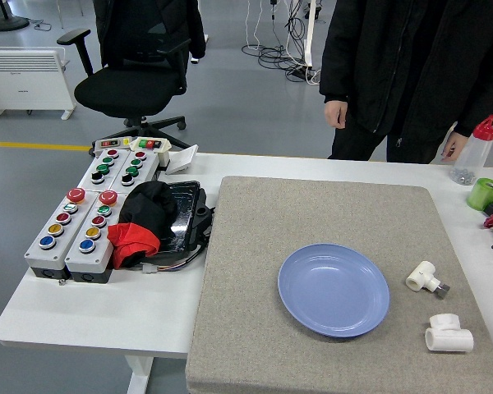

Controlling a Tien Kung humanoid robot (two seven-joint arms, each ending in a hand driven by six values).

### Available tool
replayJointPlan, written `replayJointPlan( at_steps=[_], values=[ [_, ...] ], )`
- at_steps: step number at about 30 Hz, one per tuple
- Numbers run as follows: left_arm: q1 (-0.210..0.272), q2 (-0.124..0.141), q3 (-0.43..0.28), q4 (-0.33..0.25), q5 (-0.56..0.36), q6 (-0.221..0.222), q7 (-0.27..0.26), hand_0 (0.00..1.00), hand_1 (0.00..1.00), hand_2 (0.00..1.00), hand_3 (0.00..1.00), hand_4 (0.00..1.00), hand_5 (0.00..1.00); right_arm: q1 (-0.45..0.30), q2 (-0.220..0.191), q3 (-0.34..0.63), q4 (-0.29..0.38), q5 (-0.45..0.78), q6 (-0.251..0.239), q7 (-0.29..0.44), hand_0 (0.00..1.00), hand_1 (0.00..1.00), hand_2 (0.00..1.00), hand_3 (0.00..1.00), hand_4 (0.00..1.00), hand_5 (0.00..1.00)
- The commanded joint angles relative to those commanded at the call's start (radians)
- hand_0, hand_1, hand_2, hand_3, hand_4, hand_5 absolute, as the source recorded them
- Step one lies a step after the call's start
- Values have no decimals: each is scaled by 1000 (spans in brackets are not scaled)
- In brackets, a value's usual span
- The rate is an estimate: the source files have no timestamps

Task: Pick pipe place plate twice

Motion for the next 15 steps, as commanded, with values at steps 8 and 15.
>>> replayJointPlan(
  at_steps=[8,15],
  values=[
    [0,-1,-5,0,7,0,0,667,653,672,612,477,998,-13,11,3,-5,77,-32,7,998,931,998,998,851,606],
    [0,-1,-4,0,6,-2,1,667,653,672,612,478,998,-35,16,16,0,78,-32,9,998,931,998,998,847,601]
  ],
)
